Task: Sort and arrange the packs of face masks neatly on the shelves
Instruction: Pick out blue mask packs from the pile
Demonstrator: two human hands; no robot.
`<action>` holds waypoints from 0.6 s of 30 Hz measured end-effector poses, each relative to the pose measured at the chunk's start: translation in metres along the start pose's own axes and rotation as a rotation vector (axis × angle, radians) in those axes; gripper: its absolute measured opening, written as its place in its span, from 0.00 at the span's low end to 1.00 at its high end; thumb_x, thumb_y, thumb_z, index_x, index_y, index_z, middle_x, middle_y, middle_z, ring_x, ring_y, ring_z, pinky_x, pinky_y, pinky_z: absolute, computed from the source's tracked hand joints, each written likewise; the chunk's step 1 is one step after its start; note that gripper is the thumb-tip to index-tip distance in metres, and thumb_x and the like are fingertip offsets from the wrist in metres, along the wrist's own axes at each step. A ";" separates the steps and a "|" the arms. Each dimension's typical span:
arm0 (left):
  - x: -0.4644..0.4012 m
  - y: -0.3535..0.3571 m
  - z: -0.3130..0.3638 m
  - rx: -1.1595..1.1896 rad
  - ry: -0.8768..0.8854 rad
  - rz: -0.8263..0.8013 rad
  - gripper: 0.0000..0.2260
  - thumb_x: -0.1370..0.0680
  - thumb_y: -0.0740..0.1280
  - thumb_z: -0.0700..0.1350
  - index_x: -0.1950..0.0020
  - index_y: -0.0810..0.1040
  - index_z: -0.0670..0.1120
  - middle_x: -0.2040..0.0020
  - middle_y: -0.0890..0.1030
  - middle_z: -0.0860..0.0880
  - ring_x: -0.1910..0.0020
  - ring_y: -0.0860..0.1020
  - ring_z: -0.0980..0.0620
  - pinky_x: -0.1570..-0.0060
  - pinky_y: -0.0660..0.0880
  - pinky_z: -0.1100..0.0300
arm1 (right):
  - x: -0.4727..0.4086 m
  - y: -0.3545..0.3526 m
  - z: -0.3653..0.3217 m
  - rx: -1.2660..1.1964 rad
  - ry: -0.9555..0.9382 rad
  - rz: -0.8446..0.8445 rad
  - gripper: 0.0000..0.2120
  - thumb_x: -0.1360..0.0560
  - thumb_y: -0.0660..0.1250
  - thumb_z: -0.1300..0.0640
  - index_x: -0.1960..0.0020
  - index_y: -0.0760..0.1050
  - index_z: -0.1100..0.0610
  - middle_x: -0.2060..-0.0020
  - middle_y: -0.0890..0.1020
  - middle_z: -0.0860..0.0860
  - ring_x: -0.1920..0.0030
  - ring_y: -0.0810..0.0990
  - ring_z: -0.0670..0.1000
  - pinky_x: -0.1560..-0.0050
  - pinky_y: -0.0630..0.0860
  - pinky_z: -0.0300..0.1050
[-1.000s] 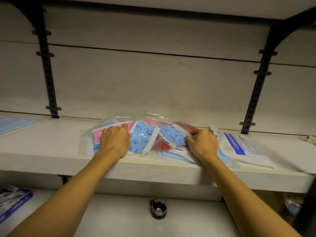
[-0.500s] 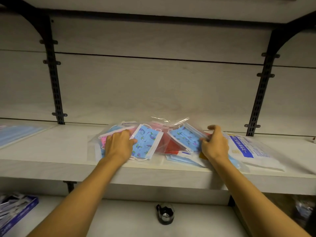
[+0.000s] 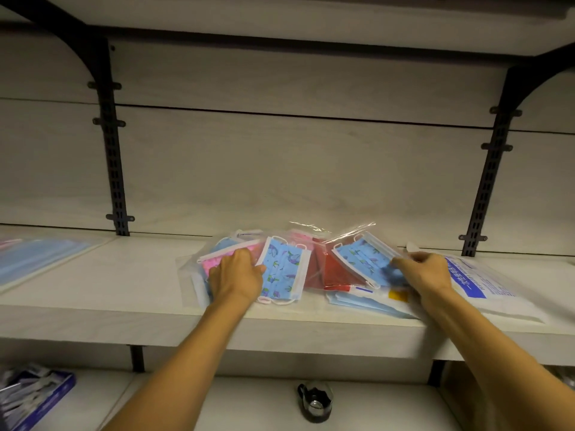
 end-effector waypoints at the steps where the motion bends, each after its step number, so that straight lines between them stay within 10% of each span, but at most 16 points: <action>1: -0.001 0.000 0.000 -0.009 0.005 0.007 0.09 0.22 0.65 0.52 0.54 0.76 0.47 0.51 0.81 0.46 0.50 0.78 0.44 0.50 0.74 0.53 | 0.002 -0.002 -0.002 -0.039 0.036 -0.021 0.14 0.28 0.73 0.54 0.47 0.78 0.60 0.57 0.82 0.59 0.61 0.82 0.56 0.64 0.80 0.47; 18: 0.024 -0.046 0.013 0.388 0.104 0.323 0.04 0.23 0.67 0.46 0.53 0.75 0.46 0.59 0.82 0.49 0.55 0.78 0.42 0.55 0.74 0.51 | 0.043 -0.045 -0.066 0.642 -0.056 -0.249 0.09 0.28 0.70 0.61 0.48 0.79 0.61 0.63 0.75 0.53 0.62 0.71 0.52 0.67 0.67 0.39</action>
Point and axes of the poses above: each hand's wrist, its own x-axis away from the middle knuckle, its own y-axis out of the palm, z = x × y, the point moved 7 cm from there along -x, towards the middle knuckle
